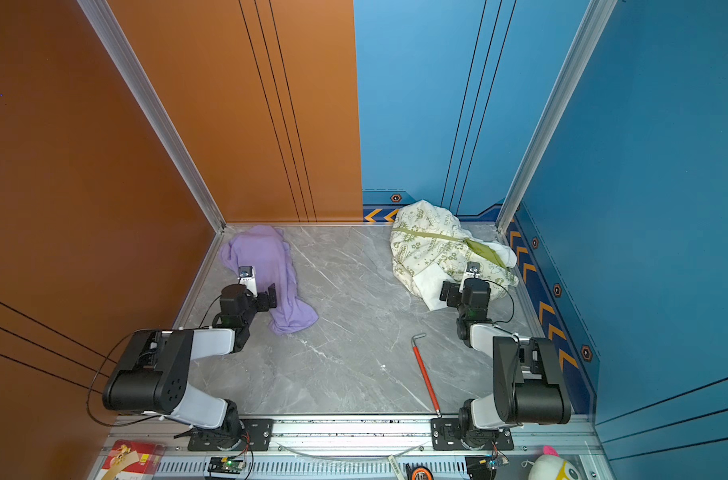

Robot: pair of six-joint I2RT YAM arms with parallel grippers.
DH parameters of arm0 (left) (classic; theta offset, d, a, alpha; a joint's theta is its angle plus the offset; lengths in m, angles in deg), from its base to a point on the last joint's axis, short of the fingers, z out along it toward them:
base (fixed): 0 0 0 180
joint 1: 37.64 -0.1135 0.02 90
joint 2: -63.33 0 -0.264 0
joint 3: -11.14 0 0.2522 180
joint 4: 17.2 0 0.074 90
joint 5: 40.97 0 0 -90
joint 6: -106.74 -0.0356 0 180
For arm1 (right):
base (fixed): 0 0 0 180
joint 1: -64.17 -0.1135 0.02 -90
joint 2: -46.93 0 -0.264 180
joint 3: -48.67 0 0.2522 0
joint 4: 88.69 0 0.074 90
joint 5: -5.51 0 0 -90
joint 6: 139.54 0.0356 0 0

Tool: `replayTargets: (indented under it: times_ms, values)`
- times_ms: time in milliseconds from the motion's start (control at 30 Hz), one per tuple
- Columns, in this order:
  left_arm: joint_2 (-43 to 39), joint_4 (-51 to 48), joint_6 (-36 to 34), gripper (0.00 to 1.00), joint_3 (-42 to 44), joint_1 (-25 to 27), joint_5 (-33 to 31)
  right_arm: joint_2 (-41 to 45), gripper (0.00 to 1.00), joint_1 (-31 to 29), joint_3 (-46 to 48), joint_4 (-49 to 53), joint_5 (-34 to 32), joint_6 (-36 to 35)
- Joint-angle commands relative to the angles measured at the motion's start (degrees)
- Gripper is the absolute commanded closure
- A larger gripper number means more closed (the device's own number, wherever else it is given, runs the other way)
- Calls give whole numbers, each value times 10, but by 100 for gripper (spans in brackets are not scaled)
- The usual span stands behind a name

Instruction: Pick out a specific cloth from the pile

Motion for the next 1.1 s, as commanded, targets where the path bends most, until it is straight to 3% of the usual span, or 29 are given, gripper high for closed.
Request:
replayTargets:
  times_ms: [0,200,267,333,1067]
  values:
    - [20,68,-16,2,24,5,13,-23,0,-20,23,-76,-1,-6]
    - [20,69,-17,2,23,9,5,-28,0,-20,44,-112,-2,-6]
    - [19,69,-15,2,23,10,-7,-50,0,-18,70,-192,13,-4]
    - [20,69,-11,2,24,11,-23,-37,0,-17,62,-150,11,-7]
    - [20,69,-9,2,22,14,-33,-45,0,-16,65,-173,14,-3]
